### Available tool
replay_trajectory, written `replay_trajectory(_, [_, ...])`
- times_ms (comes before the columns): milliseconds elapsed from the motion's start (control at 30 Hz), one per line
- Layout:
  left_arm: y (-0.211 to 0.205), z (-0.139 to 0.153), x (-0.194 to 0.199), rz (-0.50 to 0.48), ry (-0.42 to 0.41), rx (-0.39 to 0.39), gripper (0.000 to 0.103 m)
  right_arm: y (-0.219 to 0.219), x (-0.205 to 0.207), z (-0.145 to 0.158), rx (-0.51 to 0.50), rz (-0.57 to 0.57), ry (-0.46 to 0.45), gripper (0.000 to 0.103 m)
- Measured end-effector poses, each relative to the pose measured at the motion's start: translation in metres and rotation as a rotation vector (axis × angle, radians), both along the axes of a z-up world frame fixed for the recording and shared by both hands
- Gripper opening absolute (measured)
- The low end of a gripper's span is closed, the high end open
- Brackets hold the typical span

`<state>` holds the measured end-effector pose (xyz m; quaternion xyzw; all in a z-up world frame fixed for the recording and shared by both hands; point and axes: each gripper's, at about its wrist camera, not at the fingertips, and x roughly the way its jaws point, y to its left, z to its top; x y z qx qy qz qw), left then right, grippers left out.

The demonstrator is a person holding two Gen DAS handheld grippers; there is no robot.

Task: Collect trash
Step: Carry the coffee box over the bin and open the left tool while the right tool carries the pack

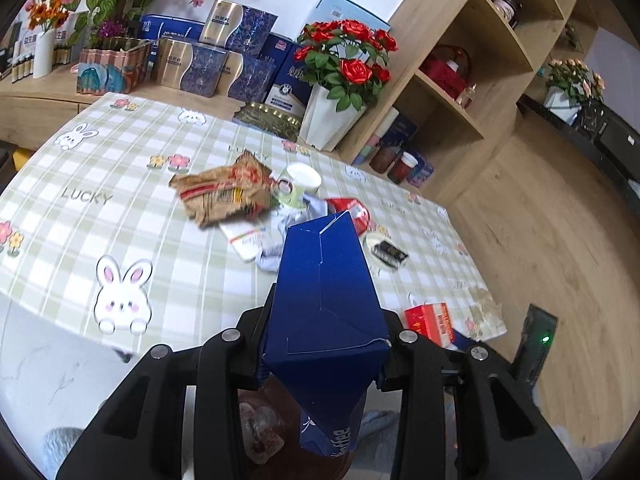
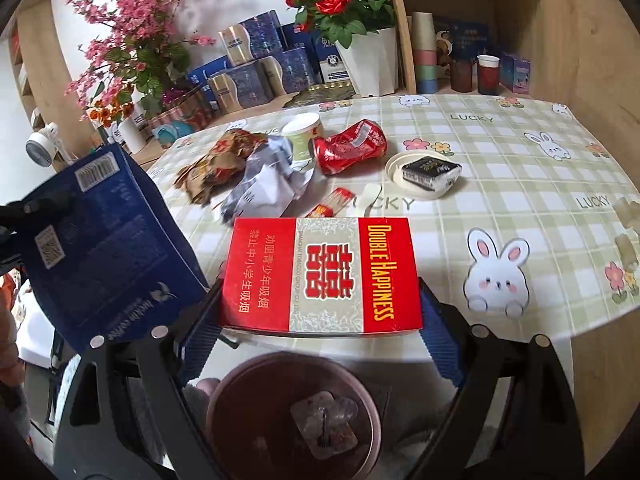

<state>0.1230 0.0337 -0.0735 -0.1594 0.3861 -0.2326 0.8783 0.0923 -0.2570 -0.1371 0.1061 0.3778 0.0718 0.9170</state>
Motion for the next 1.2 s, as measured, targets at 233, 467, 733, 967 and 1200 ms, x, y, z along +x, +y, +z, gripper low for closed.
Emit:
replay_trajectory(233, [-0.001,-0.024,-0.033,-0.018,0.035,0.017,0.036,0.002,-0.038,-0.001,0.004,-0.01,-0.02,0.087])
replay_trajectory(467, [-0.008,-0.066,-0.056,-0.044,0.109,0.053,0.036,0.003,-0.062,-0.009,0.014,-0.006,-0.016,0.087])
replay_trajectory(733, [-0.022,-0.114,-0.058,-0.053,0.186,0.153,0.036,-0.001,-0.071,-0.022,0.042,-0.008,0.004,0.087])
replay_trajectory(967, [-0.039,-0.144,-0.047,-0.092,0.22,0.225,0.036,-0.009,-0.069,-0.025,0.068,-0.031,0.009,0.087])
replay_trajectory(1200, [-0.053,-0.168,-0.037,-0.13,0.232,0.177,0.037,-0.014,-0.066,-0.028,0.077,-0.046,0.018,0.087])
